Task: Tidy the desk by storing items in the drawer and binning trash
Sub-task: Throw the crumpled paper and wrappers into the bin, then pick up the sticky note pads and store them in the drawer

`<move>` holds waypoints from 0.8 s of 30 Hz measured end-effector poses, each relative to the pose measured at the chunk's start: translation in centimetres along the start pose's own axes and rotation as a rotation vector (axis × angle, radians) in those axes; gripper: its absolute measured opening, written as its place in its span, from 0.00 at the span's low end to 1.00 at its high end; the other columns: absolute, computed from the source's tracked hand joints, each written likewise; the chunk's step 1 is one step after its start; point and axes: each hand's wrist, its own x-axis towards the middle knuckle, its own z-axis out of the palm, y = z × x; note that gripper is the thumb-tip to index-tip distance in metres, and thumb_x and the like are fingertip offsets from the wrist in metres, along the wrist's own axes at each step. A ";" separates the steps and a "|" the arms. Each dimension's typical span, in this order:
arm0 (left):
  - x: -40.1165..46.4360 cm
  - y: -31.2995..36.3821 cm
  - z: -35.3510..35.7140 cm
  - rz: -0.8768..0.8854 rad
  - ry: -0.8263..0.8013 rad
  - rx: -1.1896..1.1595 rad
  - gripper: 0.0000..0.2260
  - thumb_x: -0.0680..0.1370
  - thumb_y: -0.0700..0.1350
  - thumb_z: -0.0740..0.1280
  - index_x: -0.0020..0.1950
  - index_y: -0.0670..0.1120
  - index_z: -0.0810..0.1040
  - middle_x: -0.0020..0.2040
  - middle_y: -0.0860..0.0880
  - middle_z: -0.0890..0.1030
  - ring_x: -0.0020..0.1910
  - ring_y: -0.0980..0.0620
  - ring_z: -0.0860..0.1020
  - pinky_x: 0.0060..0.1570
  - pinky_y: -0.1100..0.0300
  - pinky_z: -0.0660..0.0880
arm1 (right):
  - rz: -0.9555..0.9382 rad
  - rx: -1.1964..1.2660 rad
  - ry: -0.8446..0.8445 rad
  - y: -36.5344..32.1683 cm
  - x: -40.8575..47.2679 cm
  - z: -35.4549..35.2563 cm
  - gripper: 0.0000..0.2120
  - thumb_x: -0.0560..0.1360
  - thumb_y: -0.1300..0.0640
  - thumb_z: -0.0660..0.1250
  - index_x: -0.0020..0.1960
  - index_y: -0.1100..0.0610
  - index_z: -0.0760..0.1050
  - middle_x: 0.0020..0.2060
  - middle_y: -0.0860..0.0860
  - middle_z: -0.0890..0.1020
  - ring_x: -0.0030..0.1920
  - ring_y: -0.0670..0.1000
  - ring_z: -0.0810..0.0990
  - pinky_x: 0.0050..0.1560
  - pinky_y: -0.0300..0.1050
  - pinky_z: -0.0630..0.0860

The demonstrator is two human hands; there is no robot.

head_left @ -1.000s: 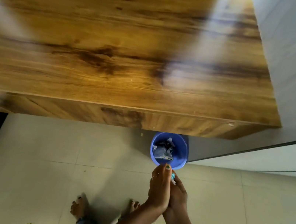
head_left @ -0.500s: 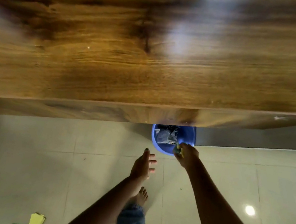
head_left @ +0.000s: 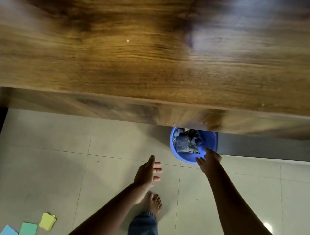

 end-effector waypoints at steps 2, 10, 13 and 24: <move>-0.9 -0.1 -0.4 0.008 0.000 0.001 0.23 0.83 0.56 0.46 0.66 0.46 0.73 0.64 0.47 0.77 0.53 0.49 0.76 0.54 0.55 0.66 | -0.046 -0.193 0.073 0.6 -1.0 0.6 0.03 0.78 0.61 0.59 0.49 0.58 0.71 0.49 0.58 0.75 0.47 0.55 0.74 0.56 0.52 0.73; -6.6 -2.6 -4.3 0.045 -0.010 -0.039 0.16 0.83 0.50 0.52 0.62 0.46 0.74 0.61 0.48 0.78 0.49 0.52 0.77 0.51 0.58 0.69 | -0.224 -0.356 0.107 5.0 -9.8 2.9 0.11 0.72 0.68 0.58 0.47 0.63 0.79 0.47 0.61 0.81 0.50 0.60 0.77 0.49 0.47 0.71; -9.1 -4.9 -7.3 0.049 0.021 -0.124 0.15 0.83 0.49 0.52 0.63 0.45 0.73 0.61 0.47 0.78 0.50 0.52 0.76 0.45 0.61 0.71 | -0.284 -0.426 0.065 7.0 -14.1 4.7 0.13 0.71 0.69 0.59 0.52 0.60 0.78 0.52 0.60 0.79 0.53 0.60 0.76 0.51 0.48 0.71; -17.9 -20.8 -19.3 0.010 0.271 -0.623 0.13 0.82 0.44 0.57 0.62 0.40 0.74 0.54 0.45 0.78 0.44 0.51 0.77 0.27 0.68 0.72 | -0.654 -0.721 -0.282 10.5 -29.0 15.7 0.12 0.72 0.68 0.60 0.51 0.58 0.77 0.50 0.57 0.78 0.51 0.58 0.76 0.49 0.50 0.74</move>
